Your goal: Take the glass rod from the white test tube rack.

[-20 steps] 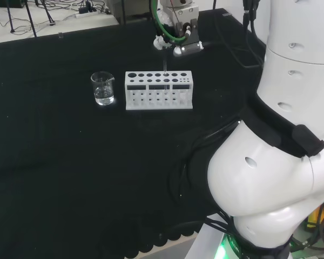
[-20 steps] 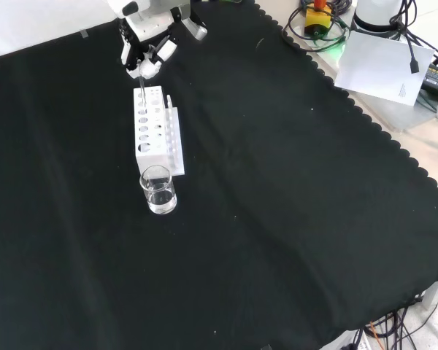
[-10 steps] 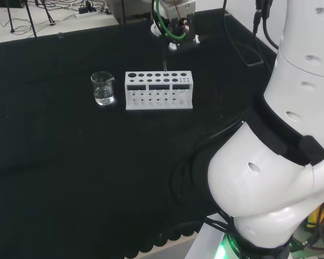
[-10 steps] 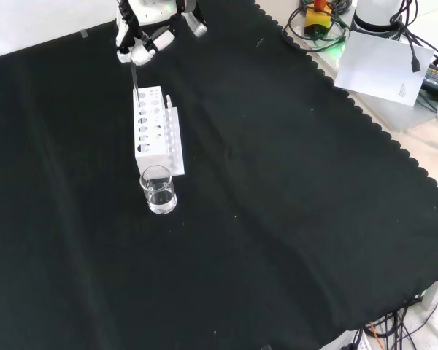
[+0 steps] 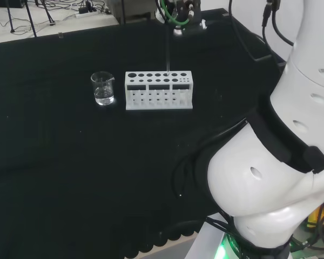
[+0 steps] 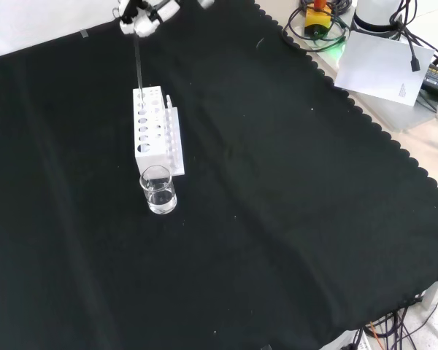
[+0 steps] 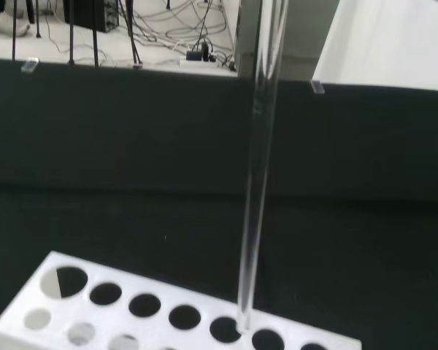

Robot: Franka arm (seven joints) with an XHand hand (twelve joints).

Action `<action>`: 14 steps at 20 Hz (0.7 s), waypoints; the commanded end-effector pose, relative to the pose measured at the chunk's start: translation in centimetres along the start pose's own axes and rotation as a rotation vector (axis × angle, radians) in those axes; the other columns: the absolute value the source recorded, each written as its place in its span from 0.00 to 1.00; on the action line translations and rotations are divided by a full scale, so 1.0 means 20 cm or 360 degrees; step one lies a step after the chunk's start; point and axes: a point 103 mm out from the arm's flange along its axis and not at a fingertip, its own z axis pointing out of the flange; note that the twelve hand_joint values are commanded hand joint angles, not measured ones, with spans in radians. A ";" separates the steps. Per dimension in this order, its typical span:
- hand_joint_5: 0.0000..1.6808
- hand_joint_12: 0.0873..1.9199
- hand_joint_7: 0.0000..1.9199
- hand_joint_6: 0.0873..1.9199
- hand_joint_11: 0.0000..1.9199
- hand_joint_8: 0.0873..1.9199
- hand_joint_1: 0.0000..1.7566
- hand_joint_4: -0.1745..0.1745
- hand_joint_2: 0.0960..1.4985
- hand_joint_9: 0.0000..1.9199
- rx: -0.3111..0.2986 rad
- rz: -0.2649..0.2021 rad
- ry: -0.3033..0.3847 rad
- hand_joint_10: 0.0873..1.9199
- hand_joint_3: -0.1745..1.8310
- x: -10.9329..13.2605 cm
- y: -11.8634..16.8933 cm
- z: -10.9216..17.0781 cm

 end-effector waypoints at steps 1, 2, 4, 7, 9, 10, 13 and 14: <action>0.62 0.41 0.58 0.27 0.72 0.55 0.74 0.00 0.70 0.88 -0.0062 0.0002 0.0101 0.34 0.09 -0.02 -0.13 -0.24; 0.62 0.41 0.58 0.27 0.72 0.55 0.74 0.00 0.70 0.88 -0.0073 -0.0002 0.0108 0.34 0.09 -0.01 -0.14 -0.27; 0.62 0.41 0.58 0.27 0.72 0.55 0.74 0.00 0.70 0.88 -0.0084 -0.0016 0.0108 0.34 0.09 0.01 -0.14 -0.31; 0.62 0.41 0.58 0.27 0.72 0.56 0.74 0.00 0.70 0.88 -0.0090 -0.0031 0.0104 0.34 0.09 0.03 -0.14 -0.33; 0.62 0.41 0.58 0.27 0.72 0.56 0.73 0.00 0.70 0.88 -0.0090 -0.0048 0.0109 0.34 0.09 0.04 -0.14 -0.33; 0.62 0.41 0.58 0.27 0.72 0.56 0.73 0.00 0.70 0.88 -0.0084 -0.0053 0.0099 0.34 0.09 0.05 -0.14 -0.33; 0.62 0.41 0.58 0.27 0.72 0.56 0.73 0.00 0.70 0.88 -0.0081 -0.0072 0.0091 0.34 0.09 0.06 -0.14 -0.32; 0.62 0.41 0.58 0.27 0.72 0.56 0.73 0.00 0.70 0.88 -0.0081 -0.0074 0.0094 0.34 0.09 0.07 -0.14 -0.31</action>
